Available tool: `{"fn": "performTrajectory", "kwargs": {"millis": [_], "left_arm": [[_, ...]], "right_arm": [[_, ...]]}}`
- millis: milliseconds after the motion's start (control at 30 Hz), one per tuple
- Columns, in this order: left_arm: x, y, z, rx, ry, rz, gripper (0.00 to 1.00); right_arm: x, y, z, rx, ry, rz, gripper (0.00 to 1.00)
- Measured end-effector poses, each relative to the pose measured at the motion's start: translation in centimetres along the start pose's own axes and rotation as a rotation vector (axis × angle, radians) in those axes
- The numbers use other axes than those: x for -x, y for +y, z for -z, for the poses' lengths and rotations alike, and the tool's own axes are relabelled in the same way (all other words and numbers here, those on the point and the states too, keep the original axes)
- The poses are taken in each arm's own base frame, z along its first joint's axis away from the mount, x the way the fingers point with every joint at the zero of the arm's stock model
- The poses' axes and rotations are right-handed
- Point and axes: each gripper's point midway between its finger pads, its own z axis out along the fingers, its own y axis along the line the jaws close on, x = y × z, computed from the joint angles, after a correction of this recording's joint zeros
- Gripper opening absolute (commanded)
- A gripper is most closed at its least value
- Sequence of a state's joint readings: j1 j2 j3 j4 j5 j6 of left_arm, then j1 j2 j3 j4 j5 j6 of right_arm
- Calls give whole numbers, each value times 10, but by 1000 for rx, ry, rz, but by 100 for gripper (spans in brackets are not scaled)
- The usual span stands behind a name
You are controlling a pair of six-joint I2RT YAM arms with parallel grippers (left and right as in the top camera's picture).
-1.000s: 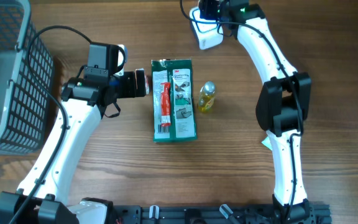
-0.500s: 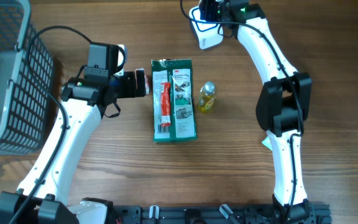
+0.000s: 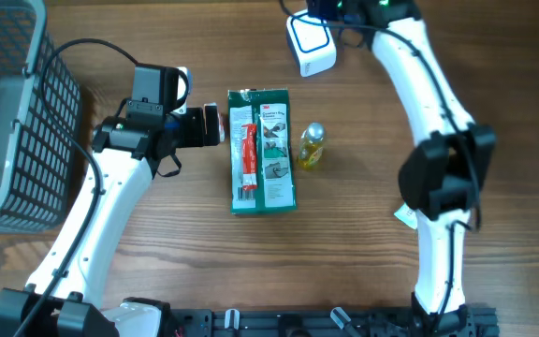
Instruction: Scan the item barcode
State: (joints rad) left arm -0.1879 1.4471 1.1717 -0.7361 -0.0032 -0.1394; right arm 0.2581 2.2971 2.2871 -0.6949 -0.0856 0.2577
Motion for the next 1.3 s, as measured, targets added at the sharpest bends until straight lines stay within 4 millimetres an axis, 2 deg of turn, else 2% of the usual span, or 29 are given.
{"fn": "performTrajectory", "kwargs": {"millis": [33,67,133,167,233,400,500,533,667,1033,1300], "left_arm": [[0,0,0,0,0,0,100],[0,0,0,0,0,0,100],[0,0,0,0,1,0,100],[0,0,0,0,0,0,100],[0,0,0,0,0,0,100],[0,0,0,0,0,0,100],[0,0,0,0,1,0,100],[0,0,0,0,0,0,100],[0,0,0,0,0,0,100],[0,0,0,0,0,0,100],[0,0,0,0,0,0,100]], "right_arm": [[7,0,33,-8,9,-7,4],[14,-2,55,-11,1,-15,4],[11,-16,98,-42,49,-46,4],[3,-27,113,-67,93,-66,4],[-14,-55,135,-124,176,-120,4],[-82,-141,177,-313,464,-307,5],[-104,-165,187,-368,544,-371,4],[-118,-178,187,-393,590,-400,4],[-144,-191,184,-417,669,-436,4],[-145,-193,182,-422,666,-435,4],[-142,-213,187,-536,639,-405,4]]}}
